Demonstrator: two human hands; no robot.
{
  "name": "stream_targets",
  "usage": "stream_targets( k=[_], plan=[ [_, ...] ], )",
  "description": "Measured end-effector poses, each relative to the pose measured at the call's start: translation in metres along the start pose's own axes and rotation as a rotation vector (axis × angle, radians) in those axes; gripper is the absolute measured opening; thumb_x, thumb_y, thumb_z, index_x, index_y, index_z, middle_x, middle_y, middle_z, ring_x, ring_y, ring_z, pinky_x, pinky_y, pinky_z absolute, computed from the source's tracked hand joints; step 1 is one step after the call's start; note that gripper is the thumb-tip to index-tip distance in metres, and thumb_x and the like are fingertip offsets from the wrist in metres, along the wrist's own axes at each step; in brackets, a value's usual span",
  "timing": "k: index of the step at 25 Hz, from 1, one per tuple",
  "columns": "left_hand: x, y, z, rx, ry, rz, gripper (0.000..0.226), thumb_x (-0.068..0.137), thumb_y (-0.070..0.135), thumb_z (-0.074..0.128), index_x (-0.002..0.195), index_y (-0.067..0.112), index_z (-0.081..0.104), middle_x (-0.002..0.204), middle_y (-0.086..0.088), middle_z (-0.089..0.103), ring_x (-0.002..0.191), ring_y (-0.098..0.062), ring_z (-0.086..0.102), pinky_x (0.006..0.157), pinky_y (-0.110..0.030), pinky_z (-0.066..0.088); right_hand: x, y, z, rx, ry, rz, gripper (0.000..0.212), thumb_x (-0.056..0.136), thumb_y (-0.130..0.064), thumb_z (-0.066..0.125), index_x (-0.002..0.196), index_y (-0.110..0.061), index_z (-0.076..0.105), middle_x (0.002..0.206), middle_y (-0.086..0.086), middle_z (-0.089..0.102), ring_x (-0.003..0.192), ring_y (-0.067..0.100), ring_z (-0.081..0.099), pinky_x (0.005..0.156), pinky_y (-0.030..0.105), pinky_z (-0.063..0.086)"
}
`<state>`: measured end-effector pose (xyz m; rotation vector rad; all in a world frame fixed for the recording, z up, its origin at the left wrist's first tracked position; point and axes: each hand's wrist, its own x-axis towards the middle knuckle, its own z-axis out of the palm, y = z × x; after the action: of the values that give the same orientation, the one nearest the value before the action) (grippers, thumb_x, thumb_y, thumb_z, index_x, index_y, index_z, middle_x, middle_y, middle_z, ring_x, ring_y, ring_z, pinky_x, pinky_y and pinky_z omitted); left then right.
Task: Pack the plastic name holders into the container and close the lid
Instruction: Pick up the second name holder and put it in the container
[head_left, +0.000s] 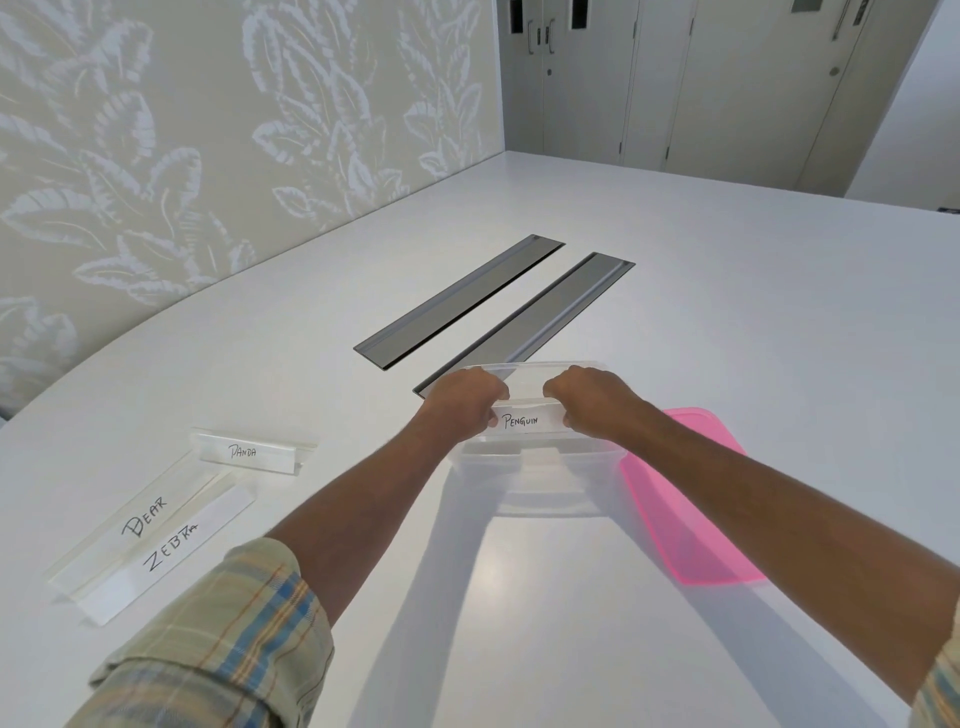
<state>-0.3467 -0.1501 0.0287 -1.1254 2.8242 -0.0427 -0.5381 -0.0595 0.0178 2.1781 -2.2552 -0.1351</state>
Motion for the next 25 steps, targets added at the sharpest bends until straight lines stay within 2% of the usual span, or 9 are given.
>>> stream_targets(
  k=[4, 12, 16, 20, 25],
  plan=[
    [0.004, 0.001, 0.008, -0.026, -0.033, -0.014, 0.038, 0.095, 0.019, 0.073, 0.132, 0.029, 0.070, 0.130, -0.003, 0.069, 0.126, -0.027, 0.062, 0.097, -0.040, 0.052, 0.000, 0.000, 0.008, -0.008, -0.031, -0.006, 0.032, 0.090, -0.003, 0.061, 0.119, -0.015, 0.066, 0.114, 0.009, 0.066, 0.104, 0.033, 0.067, 0.081, 0.041, 0.057],
    [0.008, 0.000, 0.015, -0.032, -0.037, 0.000, 0.041, 0.095, 0.021, 0.074, 0.135, 0.027, 0.068, 0.134, -0.002, 0.068, 0.130, -0.026, 0.061, 0.103, -0.042, 0.052, 0.000, -0.001, 0.010, -0.017, -0.042, 0.009, 0.034, 0.089, -0.001, 0.058, 0.120, -0.013, 0.066, 0.114, 0.010, 0.066, 0.103, 0.034, 0.068, 0.077, 0.038, 0.056],
    [0.005, -0.002, 0.012, -0.077, -0.023, -0.012, 0.051, 0.095, 0.027, 0.076, 0.144, 0.029, 0.061, 0.142, 0.000, 0.064, 0.136, -0.024, 0.057, 0.107, -0.041, 0.050, -0.003, -0.003, 0.005, 0.026, -0.049, 0.039, 0.034, 0.087, -0.005, 0.061, 0.120, -0.013, 0.066, 0.115, 0.009, 0.067, 0.104, 0.033, 0.068, 0.075, 0.037, 0.056],
    [-0.013, -0.009, 0.000, -0.149, 0.103, 0.002, 0.048, 0.098, 0.038, 0.070, 0.145, 0.029, 0.059, 0.140, 0.004, 0.066, 0.135, -0.021, 0.057, 0.106, -0.039, 0.048, -0.005, -0.007, -0.008, 0.132, -0.001, 0.075, 0.032, 0.092, -0.027, 0.070, 0.122, -0.017, 0.066, 0.119, 0.006, 0.068, 0.108, 0.031, 0.067, 0.085, 0.041, 0.057],
    [-0.070, -0.038, -0.018, -0.241, 0.416, -0.080, 0.031, 0.102, 0.037, 0.061, 0.131, 0.028, 0.067, 0.110, 0.009, 0.075, 0.113, -0.020, 0.066, 0.088, -0.038, 0.056, -0.010, -0.030, -0.037, 0.226, 0.142, 0.056, 0.034, 0.097, -0.036, 0.067, 0.129, -0.027, 0.066, 0.125, 0.003, 0.069, 0.115, 0.030, 0.064, 0.087, 0.037, 0.051]
  ],
)
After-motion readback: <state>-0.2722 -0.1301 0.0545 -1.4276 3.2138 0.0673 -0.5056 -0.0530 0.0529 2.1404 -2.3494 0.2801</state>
